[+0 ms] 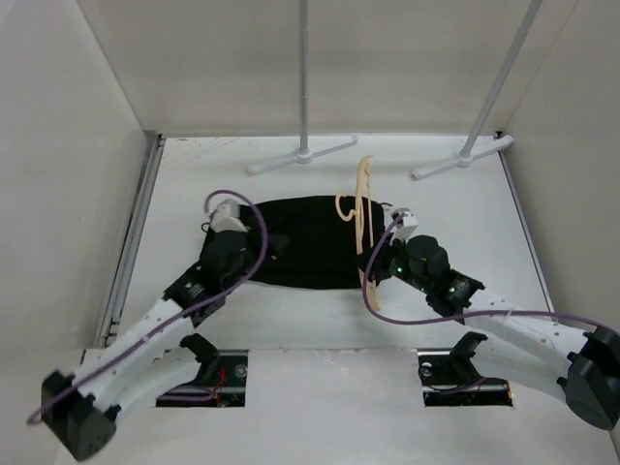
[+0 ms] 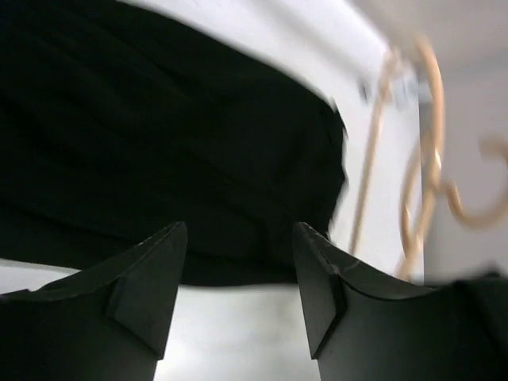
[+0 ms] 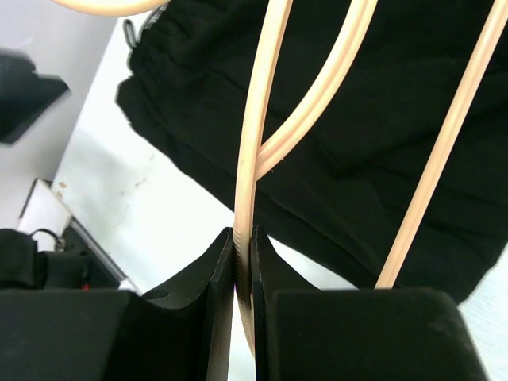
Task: Place the trousers on the hanger
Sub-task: Place trousers on hanger
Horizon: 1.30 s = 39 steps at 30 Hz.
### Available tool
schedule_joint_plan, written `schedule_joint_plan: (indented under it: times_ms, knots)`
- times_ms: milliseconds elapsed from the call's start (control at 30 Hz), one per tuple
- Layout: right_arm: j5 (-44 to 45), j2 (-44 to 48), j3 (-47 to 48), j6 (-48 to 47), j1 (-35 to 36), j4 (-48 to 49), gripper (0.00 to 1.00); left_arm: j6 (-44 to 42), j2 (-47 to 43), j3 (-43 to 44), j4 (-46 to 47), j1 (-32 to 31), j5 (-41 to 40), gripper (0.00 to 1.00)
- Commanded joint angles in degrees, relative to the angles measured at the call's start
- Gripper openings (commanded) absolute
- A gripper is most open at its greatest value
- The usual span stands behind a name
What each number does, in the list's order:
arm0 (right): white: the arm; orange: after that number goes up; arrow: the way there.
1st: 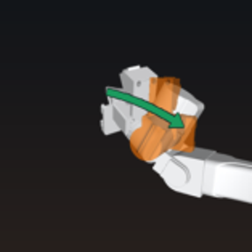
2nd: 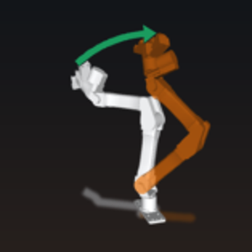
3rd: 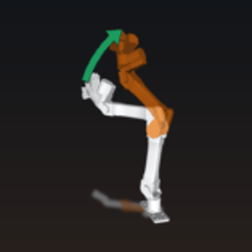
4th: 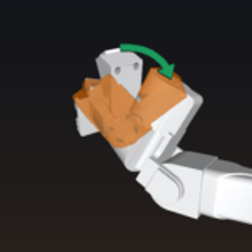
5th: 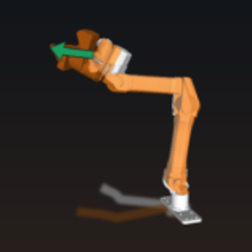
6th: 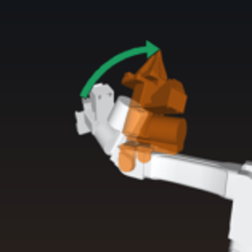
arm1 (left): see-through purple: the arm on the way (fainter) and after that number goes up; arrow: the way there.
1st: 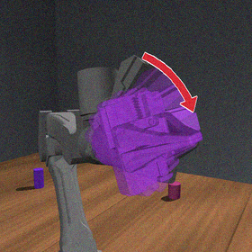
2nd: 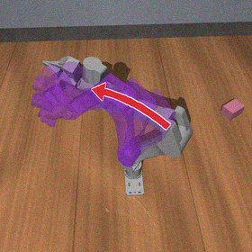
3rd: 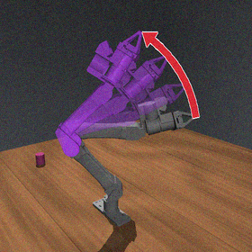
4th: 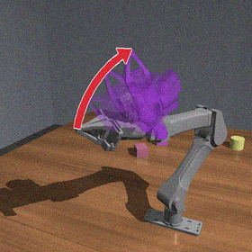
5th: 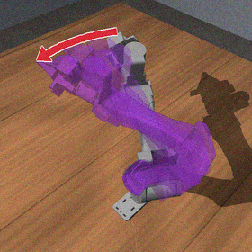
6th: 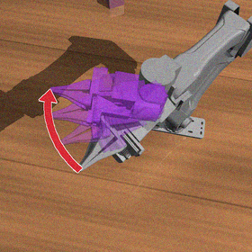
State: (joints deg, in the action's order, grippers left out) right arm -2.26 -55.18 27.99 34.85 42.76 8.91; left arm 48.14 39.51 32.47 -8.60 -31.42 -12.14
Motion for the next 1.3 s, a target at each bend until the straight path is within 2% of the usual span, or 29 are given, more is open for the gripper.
schedule_joint_plan:
  times_ms: [0, 67, 133, 367, 600, 667, 800, 900, 1033, 1133, 1200, 1267]
  knots:
    - [3.23, 0.6, -0.04, -0.49, -0.27, 0.85, 0.06, -0.06, 10.29, 5.92, 7.53, -13.93, 0.21, 0.56]
    - [3.58, 0.86, -0.3, -0.31, -0.27, 0.5, 0.06, -3.03, 18.46, 10.66, 10.52, -20.1, -1.74, 0.6]
    - [3.84, 1.04, -0.74, 0.04, -0.09, 0.5, 0.06, -4.02, 25.41, 14.1, 13.77, -22.23, -1.22, 0.6]
    - [4.02, 2.97, -3.2, 1.62, -0.01, 0.5, 0.07, -4.1, 39.84, 21.49, 22.65, -22.06, 5.81, 0.65]
    - [4.11, 4.38, -4.87, 2.94, 0.17, 0.23, 0.07, -5.42, 50.04, 28.43, 23.72, -22.85, 8.01, 0.63]
    - [4.11, 4.29, -4.87, 3.03, 0.43, 0.23, 0.07, -5.77, 52.33, 29.75, 23.81, -23.29, 7.4, 0.59]
    - [4.9, 4.2, -5.13, 3.21, 0.87, -0.03, 0.07, -6.3, 54.45, 31.25, 24.16, -23.64, 5.64, 0.32]
    - [5.42, 4.73, -5.92, 3.56, 0.87, -0.56, 0.09, -6.83, 54.97, 31.6, 24.6, -24.17, 4.23, 0.17]
    - [6.57, 7.88, -7.16, 4.52, 0.17, -1.7, 0.19, -6.22, 57.69, 32.22, 25.03, -24.87, 3.79, 0.12]
    - [7.79, 12.01, -7.77, 5.14, -0.97, -4.15, 0.36, -5.87, 59.1, 32.39, 26.18, -24.96, 3.53, 0.11]
    - [8.5, 15.35, -8.21, 5.4, -2.11, -6.26, 0.44, -5.86, 59.37, 32.48, 26.62, -24.61, 3.27, 0.1]
    - [8.68, 18.08, -8.39, 5.49, -4.3, -7.93, 0.42, -5.78, 59.81, 32.66, 26.88, -24.0, 2.48, 0.1]
